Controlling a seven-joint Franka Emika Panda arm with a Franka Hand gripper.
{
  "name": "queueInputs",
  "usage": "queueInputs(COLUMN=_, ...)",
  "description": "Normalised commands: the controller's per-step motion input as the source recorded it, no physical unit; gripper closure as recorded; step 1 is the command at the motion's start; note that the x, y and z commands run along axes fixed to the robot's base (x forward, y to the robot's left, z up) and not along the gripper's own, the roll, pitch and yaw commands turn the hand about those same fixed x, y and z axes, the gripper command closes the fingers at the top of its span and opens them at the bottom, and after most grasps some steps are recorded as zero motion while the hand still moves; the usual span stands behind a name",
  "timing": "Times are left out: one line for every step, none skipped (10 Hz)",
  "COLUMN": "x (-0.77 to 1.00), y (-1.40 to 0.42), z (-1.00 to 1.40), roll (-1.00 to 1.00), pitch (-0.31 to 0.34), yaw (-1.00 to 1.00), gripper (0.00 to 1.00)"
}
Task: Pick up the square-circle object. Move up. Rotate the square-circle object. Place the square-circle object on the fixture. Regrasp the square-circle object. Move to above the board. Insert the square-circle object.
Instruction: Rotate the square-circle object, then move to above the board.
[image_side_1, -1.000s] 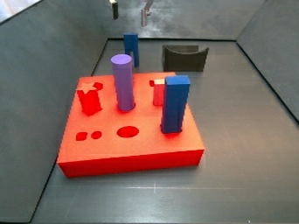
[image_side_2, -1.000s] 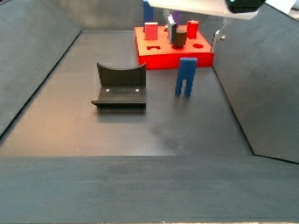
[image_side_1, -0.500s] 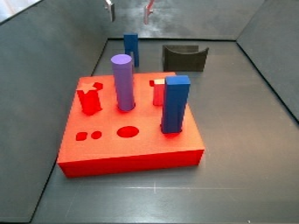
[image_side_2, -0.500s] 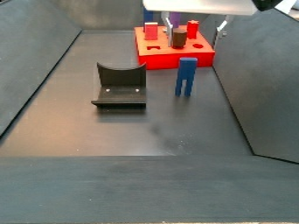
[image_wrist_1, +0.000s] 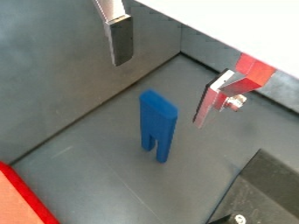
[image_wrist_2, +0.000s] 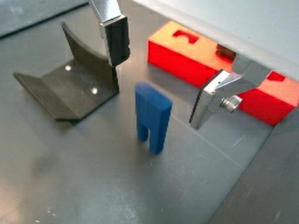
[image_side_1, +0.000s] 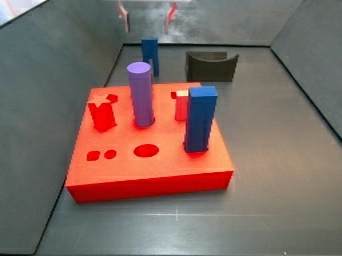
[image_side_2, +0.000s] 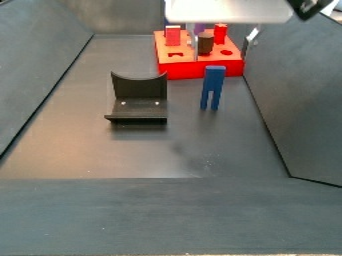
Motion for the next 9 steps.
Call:
queueInputs(x=0.03, y=-0.01, z=-1.0, roll=-0.09, pitch=-0.019, yaw=0.06, gripper=0.0)
queueInputs(x=0.04, y=-0.01, z=-0.9, roll=-0.09, pitch=-0.028, yaw=0.04, gripper=0.0)
queueInputs(x=0.04, y=0.0, z=-0.71, roll=-0.09, pitch=-0.036, yaw=0.02, gripper=0.0)
queueInputs(x=0.04, y=0.0, z=-0.57, roll=-0.1, pitch=-0.034, yaw=0.02, gripper=0.0)
queueInputs(x=0.04, y=0.0, z=-0.43, roll=-0.11, pitch=-0.034, yaw=0.02, gripper=0.0)
queueInputs(x=0.05, y=0.0, z=-0.26, roll=-0.12, pitch=-0.036, yaw=0.02, gripper=0.0)
queueInputs(x=0.0, y=0.0, z=0.0, roll=-0.13, pitch=-0.035, yaw=0.02, gripper=1.0)
queueInputs(x=-0.29, y=0.15, z=1.0, roll=-0.07, pitch=0.365, yaw=-0.1, gripper=1.0)
queueInputs(x=-0.29, y=0.15, z=1.0, roll=-0.07, pitch=0.358, yaw=-0.1, gripper=1.0)
